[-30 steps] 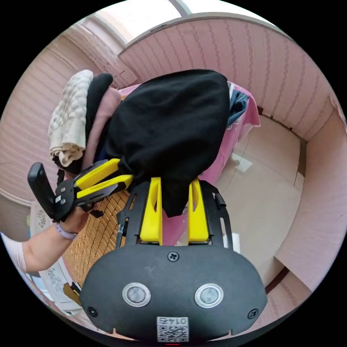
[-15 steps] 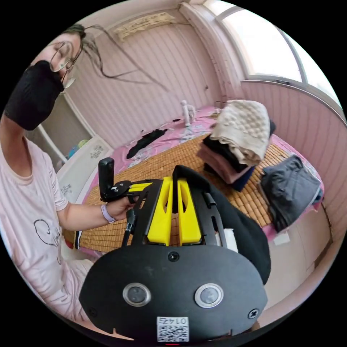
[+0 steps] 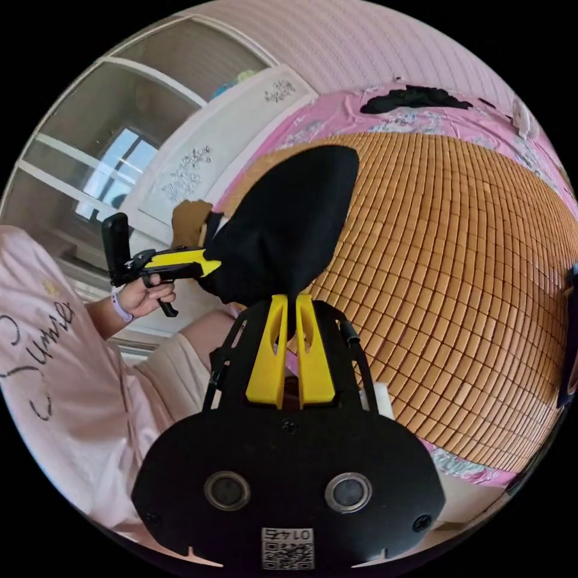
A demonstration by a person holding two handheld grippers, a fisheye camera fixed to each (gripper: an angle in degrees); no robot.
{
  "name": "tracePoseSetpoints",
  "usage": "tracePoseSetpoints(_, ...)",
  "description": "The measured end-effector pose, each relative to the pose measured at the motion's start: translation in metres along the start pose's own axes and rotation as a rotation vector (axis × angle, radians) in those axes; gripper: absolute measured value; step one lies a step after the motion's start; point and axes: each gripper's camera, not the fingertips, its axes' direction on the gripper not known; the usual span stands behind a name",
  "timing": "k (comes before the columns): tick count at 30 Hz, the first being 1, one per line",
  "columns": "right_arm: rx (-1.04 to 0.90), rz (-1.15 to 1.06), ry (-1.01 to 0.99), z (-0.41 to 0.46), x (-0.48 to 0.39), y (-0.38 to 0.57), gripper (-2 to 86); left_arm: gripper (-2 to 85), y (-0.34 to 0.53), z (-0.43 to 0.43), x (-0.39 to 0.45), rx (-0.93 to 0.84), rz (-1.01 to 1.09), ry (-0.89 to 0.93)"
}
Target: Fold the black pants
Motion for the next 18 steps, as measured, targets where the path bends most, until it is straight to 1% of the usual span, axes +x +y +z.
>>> tracePoseSetpoints(1, -0.096, -0.019, 0.069, 0.032, -0.005, 0.002, 1.0, -1.0, 0.026, 0.019, -0.005, -0.036, -0.040, -0.025)
tracePoseSetpoints(2, -0.151, -0.027, 0.096, 0.048, -0.008, 0.002, 1.1, -1.0, 0.050, 0.040, -0.010, -0.091, -0.071, -0.049)
tracePoseSetpoints(4, -0.299, -0.085, 0.246, 0.102, -0.021, 0.007, 1.1, -1.0, 0.080, 0.067, -0.020, -0.158, -0.143, -0.059)
tracePoseSetpoints(5, -0.324, -0.109, 0.279, 0.112, -0.025, 0.008, 1.0, -1.0, 0.093, 0.078, -0.027, -0.163, -0.171, -0.021)
tracePoseSetpoints(7, -0.378, -0.185, 0.370, 0.148, -0.038, 0.013, 1.0, -1.0, 0.110, 0.089, -0.034, -0.144, -0.172, -0.056)
tracePoseSetpoints(8, -0.381, -0.196, 0.387, 0.156, -0.040, 0.015, 0.9, -1.0, 0.119, 0.099, -0.036, -0.167, -0.158, -0.085)
tracePoseSetpoints(9, -0.344, -0.204, 0.429, 0.165, -0.045, 0.018, 0.9, -1.0, 0.124, 0.103, -0.038, -0.172, -0.159, -0.090)
tracePoseSetpoints(13, -0.243, -0.202, 0.502, 0.178, -0.059, 0.029, 0.8, -1.0, 0.150, 0.109, -0.040, -0.106, -0.123, -0.138)
tracePoseSetpoints(18, -0.225, -0.186, 0.494, 0.177, -0.067, 0.032, 0.7, -0.9, 0.171, 0.087, -0.036, -0.054, -0.137, -0.143)
